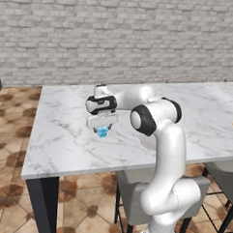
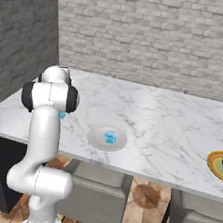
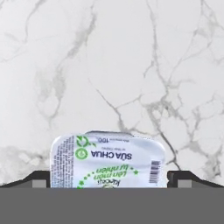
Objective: Place two yogurt containers on each plate.
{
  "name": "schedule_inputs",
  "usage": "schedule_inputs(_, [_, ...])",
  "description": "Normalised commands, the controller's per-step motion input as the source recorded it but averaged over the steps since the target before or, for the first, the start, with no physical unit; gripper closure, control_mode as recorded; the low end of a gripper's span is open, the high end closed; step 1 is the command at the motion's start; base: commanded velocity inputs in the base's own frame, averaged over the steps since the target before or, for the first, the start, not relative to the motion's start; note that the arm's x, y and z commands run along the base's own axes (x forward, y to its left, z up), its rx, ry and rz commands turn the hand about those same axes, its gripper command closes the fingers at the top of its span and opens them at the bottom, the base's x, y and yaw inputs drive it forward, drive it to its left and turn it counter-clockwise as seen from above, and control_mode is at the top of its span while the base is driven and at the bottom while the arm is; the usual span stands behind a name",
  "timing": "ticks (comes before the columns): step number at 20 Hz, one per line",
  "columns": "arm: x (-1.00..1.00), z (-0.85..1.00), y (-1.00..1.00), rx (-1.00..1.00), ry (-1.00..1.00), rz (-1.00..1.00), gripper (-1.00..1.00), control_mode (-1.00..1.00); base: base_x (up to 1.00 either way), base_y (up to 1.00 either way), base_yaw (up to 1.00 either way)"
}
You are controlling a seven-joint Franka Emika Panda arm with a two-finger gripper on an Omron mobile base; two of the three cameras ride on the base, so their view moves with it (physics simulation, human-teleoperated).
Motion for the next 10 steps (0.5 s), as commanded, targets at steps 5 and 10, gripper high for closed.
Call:
schedule_inputs(5, [0.0, -0.18, 0.05, 0.0, 0.0, 0.0, -1.0, -1.0, 0.0, 0.0, 0.0])
schedule_inputs(10, [0.0, -0.12, 0.07, 0.0, -0.02, 0.0, -1.0, -1.0, 0.0, 0.0, 0.0])
